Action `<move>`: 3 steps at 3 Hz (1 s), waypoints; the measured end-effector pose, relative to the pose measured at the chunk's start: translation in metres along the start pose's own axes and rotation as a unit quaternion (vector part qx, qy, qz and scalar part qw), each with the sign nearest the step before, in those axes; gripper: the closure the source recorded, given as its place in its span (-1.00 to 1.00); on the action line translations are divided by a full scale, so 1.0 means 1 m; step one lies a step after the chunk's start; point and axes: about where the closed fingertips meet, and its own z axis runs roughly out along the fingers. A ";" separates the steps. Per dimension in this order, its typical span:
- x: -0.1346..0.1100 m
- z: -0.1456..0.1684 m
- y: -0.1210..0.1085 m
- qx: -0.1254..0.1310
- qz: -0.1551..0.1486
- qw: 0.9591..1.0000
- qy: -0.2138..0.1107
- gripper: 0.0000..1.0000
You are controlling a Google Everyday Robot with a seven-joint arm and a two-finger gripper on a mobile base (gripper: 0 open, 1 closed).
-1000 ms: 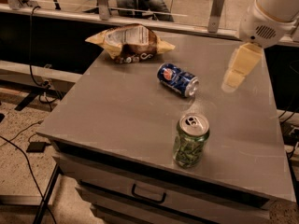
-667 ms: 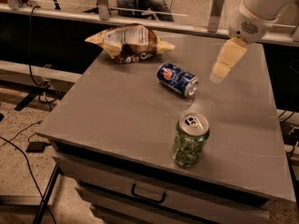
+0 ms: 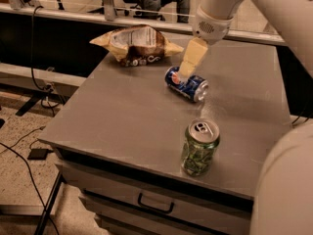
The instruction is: Place pepsi can upright
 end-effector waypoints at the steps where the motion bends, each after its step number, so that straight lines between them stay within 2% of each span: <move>1: -0.023 0.019 0.011 0.007 0.003 1.000 0.014 -1.00; 2: -0.027 0.036 0.025 0.024 0.013 0.999 0.028 -1.00; 3: -0.028 0.053 0.036 0.023 0.018 0.999 0.037 -0.96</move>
Offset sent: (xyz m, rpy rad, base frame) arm -0.0174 0.0542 -0.0512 -0.1205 -0.0141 -0.0779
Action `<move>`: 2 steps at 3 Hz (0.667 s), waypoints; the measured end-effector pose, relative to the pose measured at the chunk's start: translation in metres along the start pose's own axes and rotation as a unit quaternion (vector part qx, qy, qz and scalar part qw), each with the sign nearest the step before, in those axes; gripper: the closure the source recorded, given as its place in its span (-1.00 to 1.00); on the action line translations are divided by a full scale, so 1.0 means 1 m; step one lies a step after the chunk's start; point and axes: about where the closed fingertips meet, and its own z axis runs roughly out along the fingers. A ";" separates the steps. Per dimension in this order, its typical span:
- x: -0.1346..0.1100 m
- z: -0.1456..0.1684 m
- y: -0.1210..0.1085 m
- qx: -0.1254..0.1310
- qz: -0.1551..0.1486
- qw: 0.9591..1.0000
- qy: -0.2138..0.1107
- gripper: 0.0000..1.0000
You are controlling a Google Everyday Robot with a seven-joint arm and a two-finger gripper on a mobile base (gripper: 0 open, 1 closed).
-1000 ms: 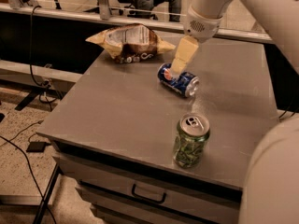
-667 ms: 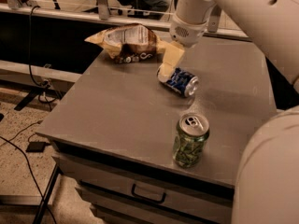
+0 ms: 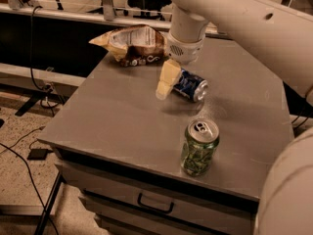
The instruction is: Place pepsi can upright
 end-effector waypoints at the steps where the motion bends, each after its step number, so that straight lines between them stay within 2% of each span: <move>1: -0.008 0.013 0.009 -0.023 0.003 1.000 0.000 -0.47; 2: -0.018 0.012 0.012 -0.039 -0.006 0.999 -0.010 -0.01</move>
Offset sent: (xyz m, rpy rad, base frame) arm 0.0019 0.0329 -0.0040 0.0921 0.0732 0.0523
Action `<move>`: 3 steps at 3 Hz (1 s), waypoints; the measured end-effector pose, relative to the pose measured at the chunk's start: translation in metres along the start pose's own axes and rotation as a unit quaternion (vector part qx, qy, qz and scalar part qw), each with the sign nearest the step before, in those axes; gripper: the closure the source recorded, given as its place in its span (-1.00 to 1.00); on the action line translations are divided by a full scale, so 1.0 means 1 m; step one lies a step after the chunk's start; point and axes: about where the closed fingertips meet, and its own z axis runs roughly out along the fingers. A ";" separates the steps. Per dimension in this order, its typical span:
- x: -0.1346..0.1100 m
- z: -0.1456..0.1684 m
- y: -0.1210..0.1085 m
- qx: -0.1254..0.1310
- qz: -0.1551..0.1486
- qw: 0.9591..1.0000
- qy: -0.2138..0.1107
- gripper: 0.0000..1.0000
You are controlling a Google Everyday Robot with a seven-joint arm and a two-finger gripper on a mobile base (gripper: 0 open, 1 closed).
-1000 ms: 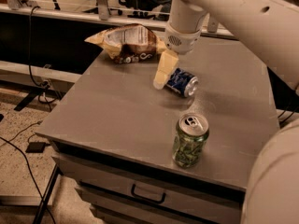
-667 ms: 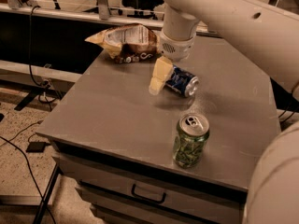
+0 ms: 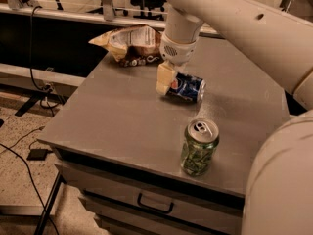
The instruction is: Place pepsi can upright
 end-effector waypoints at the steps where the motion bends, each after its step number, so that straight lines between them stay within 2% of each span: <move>1: -0.005 -0.022 -0.001 -0.006 -0.031 0.999 -0.027 0.59; 2: 0.011 -0.061 -0.014 0.009 -0.058 0.995 -0.085 1.00; 3: 0.011 -0.061 -0.014 0.009 -0.058 0.995 -0.085 1.00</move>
Offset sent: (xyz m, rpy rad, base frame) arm -0.0051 -0.0529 0.1018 0.1981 -0.2113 0.1482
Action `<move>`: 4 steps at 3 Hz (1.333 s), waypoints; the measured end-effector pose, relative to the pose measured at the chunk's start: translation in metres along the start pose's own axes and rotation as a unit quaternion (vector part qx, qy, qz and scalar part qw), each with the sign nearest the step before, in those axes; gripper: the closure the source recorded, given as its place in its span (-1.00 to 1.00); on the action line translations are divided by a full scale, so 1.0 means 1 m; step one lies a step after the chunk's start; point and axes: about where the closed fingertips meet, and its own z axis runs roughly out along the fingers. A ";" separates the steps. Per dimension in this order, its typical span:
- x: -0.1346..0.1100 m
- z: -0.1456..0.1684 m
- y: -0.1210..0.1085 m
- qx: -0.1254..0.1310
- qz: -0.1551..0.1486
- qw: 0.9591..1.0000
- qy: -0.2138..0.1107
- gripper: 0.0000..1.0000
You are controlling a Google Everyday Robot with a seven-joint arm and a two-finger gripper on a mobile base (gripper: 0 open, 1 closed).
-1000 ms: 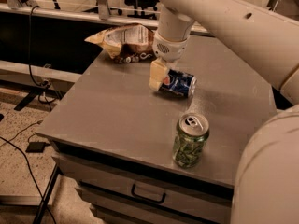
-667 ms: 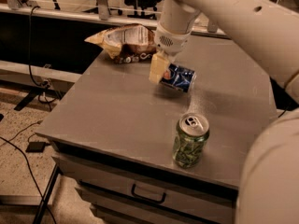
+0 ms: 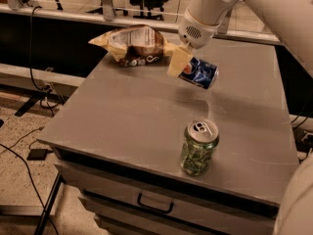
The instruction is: Place pepsi can upright
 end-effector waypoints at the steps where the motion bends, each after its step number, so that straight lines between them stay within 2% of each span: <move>1: 0.000 -0.002 0.000 -0.018 -0.006 0.999 -0.050 1.00; 2: 0.000 -0.005 -0.010 -0.061 -0.039 0.971 -0.227 1.00; 3: 0.017 -0.037 -0.003 -0.110 -0.062 0.908 -0.400 1.00; 4: 0.032 -0.076 0.005 -0.147 -0.060 0.841 -0.518 1.00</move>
Offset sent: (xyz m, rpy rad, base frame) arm -0.0284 -0.0307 0.0621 0.9314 -0.1786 0.3059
